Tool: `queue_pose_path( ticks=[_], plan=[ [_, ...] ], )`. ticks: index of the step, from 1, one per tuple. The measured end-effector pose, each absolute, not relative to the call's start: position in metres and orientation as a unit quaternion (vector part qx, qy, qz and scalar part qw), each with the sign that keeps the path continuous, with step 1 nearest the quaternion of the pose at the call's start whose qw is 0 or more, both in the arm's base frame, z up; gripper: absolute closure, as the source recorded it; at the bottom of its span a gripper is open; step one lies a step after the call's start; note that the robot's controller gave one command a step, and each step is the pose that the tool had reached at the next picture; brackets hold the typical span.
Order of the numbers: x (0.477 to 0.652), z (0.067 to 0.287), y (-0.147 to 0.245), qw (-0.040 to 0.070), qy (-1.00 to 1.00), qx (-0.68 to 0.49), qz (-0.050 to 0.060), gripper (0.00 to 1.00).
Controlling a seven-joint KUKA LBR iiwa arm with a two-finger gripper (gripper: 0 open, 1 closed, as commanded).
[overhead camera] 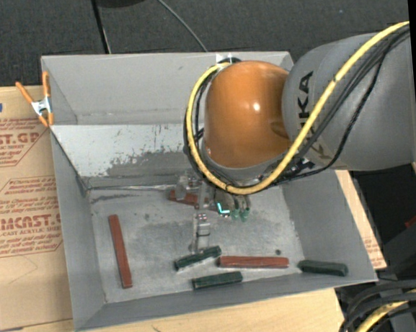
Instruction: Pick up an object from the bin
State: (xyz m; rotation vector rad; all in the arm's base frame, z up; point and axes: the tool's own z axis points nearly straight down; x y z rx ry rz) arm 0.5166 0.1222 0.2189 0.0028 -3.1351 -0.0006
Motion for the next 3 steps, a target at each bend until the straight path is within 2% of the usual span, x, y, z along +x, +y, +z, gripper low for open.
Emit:
queue_pose_path(
  ticks=[1, 2, 3],
  plan=[
    [0.518, 0.223, 0.122, -0.001, -1.0, 0.0, -0.001, 0.0],
    [0.519, 0.17, 0.102, -0.004, -1.0, 0.022, -0.001, 0.0],
    [0.519, 0.155, 0.097, -0.002, -1.0, 0.029, 0.0, 0.0]
  ],
)
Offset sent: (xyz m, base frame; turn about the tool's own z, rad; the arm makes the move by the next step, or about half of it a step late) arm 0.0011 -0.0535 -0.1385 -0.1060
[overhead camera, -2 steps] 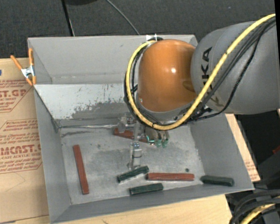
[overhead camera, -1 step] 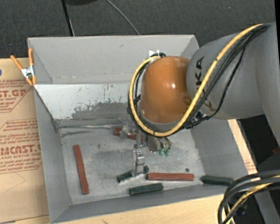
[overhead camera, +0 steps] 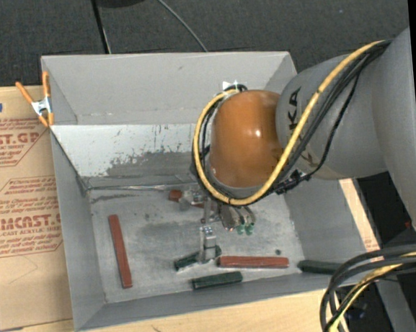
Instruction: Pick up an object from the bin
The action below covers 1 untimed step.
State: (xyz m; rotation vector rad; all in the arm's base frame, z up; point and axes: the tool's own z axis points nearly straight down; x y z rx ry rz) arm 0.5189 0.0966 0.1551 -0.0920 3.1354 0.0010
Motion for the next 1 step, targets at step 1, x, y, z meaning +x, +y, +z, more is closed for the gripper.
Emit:
queue_pose_path(
  ticks=[1],
  plan=[
    [0.4984, 0.1131, 0.122, 0.0, 0.987, -0.16, -0.001, 0.0]
  ],
)
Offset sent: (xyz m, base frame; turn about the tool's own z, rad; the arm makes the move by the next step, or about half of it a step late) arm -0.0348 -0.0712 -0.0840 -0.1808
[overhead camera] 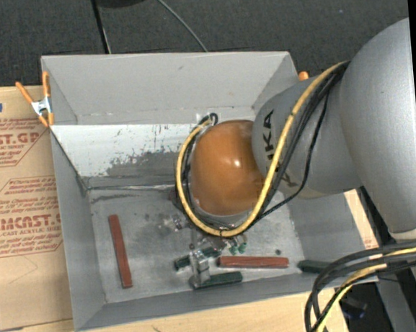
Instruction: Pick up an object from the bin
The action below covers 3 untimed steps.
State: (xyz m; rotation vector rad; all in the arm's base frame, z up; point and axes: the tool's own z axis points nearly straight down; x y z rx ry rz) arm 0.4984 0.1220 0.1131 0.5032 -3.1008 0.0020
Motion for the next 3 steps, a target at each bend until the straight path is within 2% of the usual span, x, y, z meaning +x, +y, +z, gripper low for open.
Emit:
queue_pose_path(
  ticks=[1, 2, 3],
  plan=[
    [0.485, 0.073, 0.024, 0.001, -0.993, 0.118, 0.001, 1.0],
    [0.485, 0.073, 0.024, 0.0, -0.993, 0.118, 0.001, 1.0],
    [0.502, 0.113, 0.026, 0.002, -0.994, 0.11, 0.0, 1.0]
  ],
)
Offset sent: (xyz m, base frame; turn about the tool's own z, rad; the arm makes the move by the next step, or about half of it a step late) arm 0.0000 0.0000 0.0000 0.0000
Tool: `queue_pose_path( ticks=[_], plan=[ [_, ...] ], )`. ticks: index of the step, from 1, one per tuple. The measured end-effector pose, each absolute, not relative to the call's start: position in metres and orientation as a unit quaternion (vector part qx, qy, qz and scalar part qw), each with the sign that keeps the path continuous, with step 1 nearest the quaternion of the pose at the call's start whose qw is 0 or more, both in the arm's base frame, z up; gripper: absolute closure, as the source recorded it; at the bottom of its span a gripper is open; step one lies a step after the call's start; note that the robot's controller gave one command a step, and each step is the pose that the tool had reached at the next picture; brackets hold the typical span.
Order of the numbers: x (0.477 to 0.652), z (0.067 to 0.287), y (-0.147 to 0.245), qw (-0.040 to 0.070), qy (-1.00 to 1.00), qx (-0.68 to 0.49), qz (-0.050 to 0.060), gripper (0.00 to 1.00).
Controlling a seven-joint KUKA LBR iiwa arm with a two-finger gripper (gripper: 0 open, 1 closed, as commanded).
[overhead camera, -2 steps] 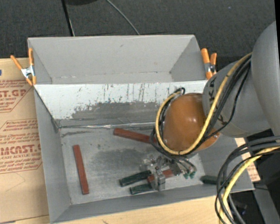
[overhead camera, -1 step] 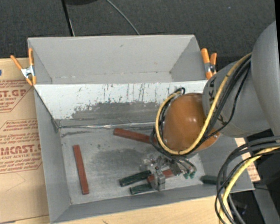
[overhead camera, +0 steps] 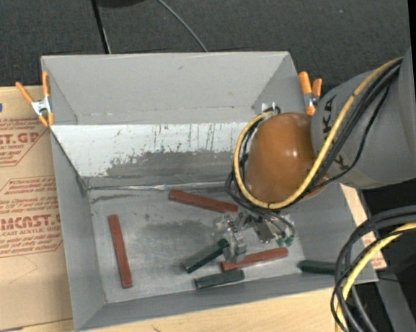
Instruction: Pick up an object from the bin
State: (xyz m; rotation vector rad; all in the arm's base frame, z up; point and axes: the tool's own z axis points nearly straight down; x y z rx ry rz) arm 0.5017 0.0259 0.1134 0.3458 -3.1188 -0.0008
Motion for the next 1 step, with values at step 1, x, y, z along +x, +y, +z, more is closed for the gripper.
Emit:
queue_pose_path(
  ticks=[1],
  plan=[
    [0.4808, 0.2134, 0.0438, 0.0, -0.995, 0.1, -0.001, 1.0]
  ],
)
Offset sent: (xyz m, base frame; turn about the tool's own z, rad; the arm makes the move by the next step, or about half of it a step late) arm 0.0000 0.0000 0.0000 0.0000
